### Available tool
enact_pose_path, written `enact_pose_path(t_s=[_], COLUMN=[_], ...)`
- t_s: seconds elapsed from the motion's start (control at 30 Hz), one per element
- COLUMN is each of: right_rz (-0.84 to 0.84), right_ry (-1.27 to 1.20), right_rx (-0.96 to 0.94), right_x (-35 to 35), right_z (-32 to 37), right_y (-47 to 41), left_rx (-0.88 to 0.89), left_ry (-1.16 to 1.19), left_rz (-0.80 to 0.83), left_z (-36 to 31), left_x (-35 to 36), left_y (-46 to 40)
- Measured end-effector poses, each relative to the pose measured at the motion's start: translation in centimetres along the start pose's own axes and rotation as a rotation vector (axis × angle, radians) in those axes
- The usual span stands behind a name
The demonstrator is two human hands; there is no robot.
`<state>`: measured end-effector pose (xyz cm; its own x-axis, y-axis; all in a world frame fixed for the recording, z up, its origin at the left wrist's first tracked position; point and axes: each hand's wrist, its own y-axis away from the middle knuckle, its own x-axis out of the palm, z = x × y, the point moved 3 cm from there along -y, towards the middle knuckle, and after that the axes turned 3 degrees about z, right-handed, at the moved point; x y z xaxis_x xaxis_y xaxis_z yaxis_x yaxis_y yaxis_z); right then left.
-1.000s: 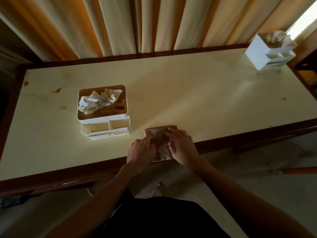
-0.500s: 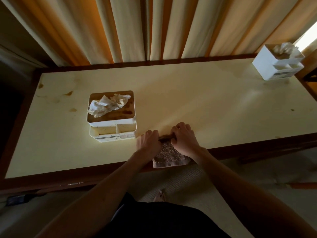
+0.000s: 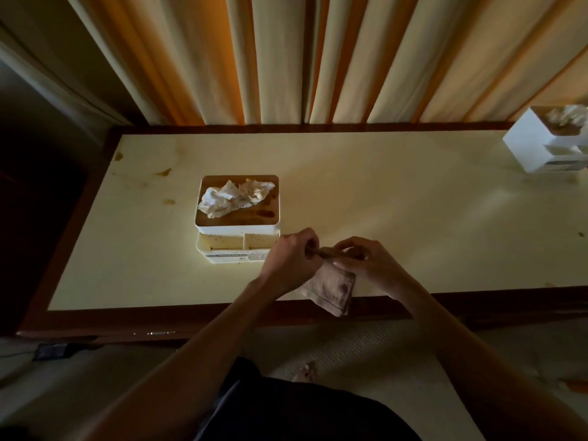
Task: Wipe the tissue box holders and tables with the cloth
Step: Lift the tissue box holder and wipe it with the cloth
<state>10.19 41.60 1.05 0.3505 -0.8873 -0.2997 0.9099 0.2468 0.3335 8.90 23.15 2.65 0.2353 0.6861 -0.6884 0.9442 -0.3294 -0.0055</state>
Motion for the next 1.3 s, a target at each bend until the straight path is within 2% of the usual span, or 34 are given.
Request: enact_pose_path(t_s=[0.13, 0.27, 0.4, 0.57, 0.7, 0.8, 0.93, 1.03, 1.13, 1.3], right_rz=[0.145, 0.181, -0.002, -0.157, -0.362, -0.418, -0.432, -0.371, -0.263, -0.181], right_ry=[-0.016, 0.162, 0.205, 0.06, -0.018, -0.154, -0.287, -0.338, -0.361, -0.48], right_rx=[0.026, 0.003, 0.016, 0.106, 0.146, 0.192, 0.193, 0.173, 0.169, 0.24], right_x=[0.6, 2.3, 3.5, 4.1, 3.9, 5.0, 7.0, 8.8, 10.7, 13.5], right_z=[1.9, 3.9, 4.7, 6.0, 6.8, 7.4, 8.2, 9.0, 9.1, 5.3], right_y=[-0.7, -2.0, -4.2, -6.0, -7.8, -8.8, -10.0, -10.5, -10.7, -8.2], left_rx=[0.094, 0.116, 0.141, 0.139, 0.129, 0.08, -0.046, -0.042, 0.065, 0.13], left_ry=[0.052, 0.102, 0.094, -0.005, -0.094, -0.181, -0.431, -0.629, -0.8, -0.877], left_rz=[-0.048, -0.025, -0.048, -0.153, -0.206, -0.084, 0.32, 0.529, 0.58, 0.506], left_z=[-1.1, -2.2, -1.6, 0.7, 2.4, 4.2, 6.3, 7.0, 7.8, 8.0], left_x=[-1.7, -3.2, -4.8, -9.1, -13.5, -16.2, -16.9, -15.6, -14.2, -13.6], left_y=[-1.5, -3.1, -4.2, -5.0, -5.6, -6.5, -7.4, -7.3, -7.4, -7.7])
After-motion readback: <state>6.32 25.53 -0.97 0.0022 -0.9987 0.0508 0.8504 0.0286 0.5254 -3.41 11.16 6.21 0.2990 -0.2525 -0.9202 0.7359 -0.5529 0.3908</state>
